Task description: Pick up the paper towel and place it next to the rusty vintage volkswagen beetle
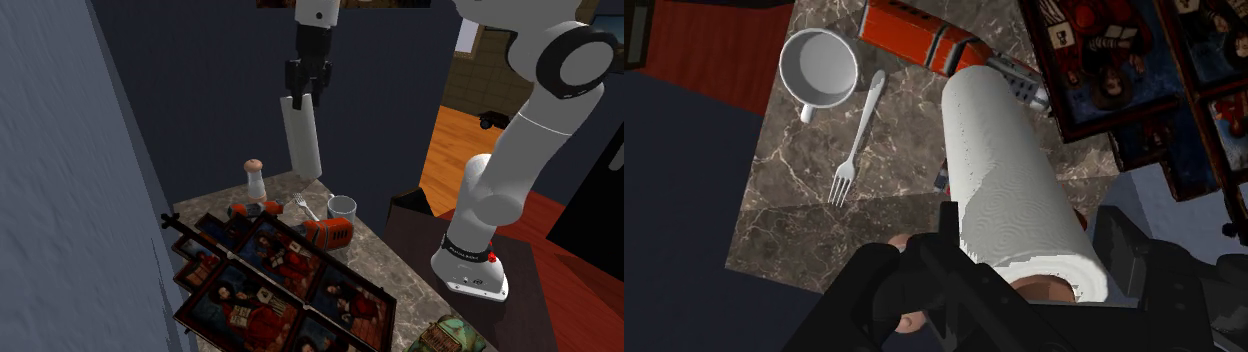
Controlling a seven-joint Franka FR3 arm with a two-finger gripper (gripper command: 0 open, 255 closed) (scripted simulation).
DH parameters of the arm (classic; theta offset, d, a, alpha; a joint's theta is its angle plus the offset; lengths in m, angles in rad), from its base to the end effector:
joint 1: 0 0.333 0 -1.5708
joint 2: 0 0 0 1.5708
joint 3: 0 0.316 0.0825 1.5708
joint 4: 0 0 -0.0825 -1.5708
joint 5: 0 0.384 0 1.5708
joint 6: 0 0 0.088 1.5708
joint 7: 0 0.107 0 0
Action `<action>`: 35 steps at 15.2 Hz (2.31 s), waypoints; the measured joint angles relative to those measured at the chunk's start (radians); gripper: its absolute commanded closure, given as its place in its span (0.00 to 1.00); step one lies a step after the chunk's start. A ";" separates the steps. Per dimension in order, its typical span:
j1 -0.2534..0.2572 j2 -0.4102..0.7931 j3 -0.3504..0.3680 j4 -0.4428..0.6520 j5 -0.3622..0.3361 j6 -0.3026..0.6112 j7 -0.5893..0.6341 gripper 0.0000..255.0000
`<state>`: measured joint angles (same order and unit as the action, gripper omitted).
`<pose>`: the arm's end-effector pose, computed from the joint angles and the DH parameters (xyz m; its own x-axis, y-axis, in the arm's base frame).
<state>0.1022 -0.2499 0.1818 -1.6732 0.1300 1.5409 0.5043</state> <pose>0.4442 0.1589 0.6997 0.9751 -0.2138 0.0587 -0.2050 -0.9703 -0.1282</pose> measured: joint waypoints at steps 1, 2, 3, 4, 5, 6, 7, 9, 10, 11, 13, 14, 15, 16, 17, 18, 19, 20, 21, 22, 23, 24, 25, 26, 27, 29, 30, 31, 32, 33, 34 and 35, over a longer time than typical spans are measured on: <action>0.006 -0.022 0.008 -0.025 0.005 0.005 0.013 1.00; 0.013 -0.037 0.021 -0.038 0.009 0.005 0.032 1.00; 0.022 -0.058 0.033 -0.056 0.014 0.006 0.053 1.00; 0.029 -0.084 0.044 -0.083 0.021 0.009 0.070 1.00; 0.037 -0.101 0.056 -0.093 0.027 0.004 0.088 1.00; 0.044 -0.118 0.068 -0.107 0.032 0.005 0.107 1.00; 0.052 -0.136 0.082 -0.121 0.039 0.004 0.128 1.00; 0.068 -0.176 0.107 -0.149 0.054 -0.002 0.167 1.00; 0.075 -0.191 0.121 -0.162 0.061 0.000 0.186 1.00; 0.081 -0.201 0.134 -0.168 0.067 -0.002 0.205 1.00; 0.095 -0.221 0.163 -0.175 0.081 -0.007 0.246 1.00; 0.103 -0.238 0.179 -0.187 0.090 -0.007 0.269 1.00; 0.112 -0.256 0.192 -0.203 0.100 -0.005 0.287 1.00; 0.118 -0.260 0.210 -0.198 0.106 -0.009 0.311 1.00; 0.125 -0.272 0.226 -0.201 0.115 -0.014 0.335 1.00; 0.130 -0.276 0.241 -0.195 0.121 -0.019 0.355 1.00; 0.138 -0.291 0.256 -0.212 0.130 -0.013 0.375 1.00; 0.143 -0.293 0.270 -0.201 0.136 -0.022 0.395 1.00; 0.148 -0.293 0.293 -0.198 0.143 -0.019 0.422 1.00; 0.153 -0.293 0.311 -0.185 0.149 -0.027 0.447 1.00; 0.157 -0.295 0.329 -0.177 0.156 -0.031 0.471 1.00; 0.162 -0.299 0.344 -0.176 0.162 -0.031 0.490 1.00; 0.166 -0.300 0.367 -0.171 0.169 -0.030 0.516 1.00; 0.171 -0.300 0.390 -0.161 0.176 -0.032 0.545 1.00; 0.176 -0.303 0.410 -0.158 0.183 -0.032 0.569 1.00; 0.180 -0.296 0.454 -0.137 0.192 -0.033 0.620 1.00; 0.182 -0.293 0.475 -0.123 0.197 -0.037 0.645 1.00; 0.185 -0.295 0.491 -0.117 0.202 -0.040 0.665 1.00; 0.181 -0.280 0.521 -0.094 0.202 -0.040 0.694 1.00; 0.183 -0.278 0.545 -0.089 0.207 -0.036 0.720 1.00; 0.178 -0.264 0.572 -0.064 0.205 -0.040 0.746 1.00; 0.177 -0.259 0.599 -0.054 0.207 -0.037 0.774 1.00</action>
<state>0.2790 -0.5085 0.7810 -1.7275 0.3371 1.5038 1.2783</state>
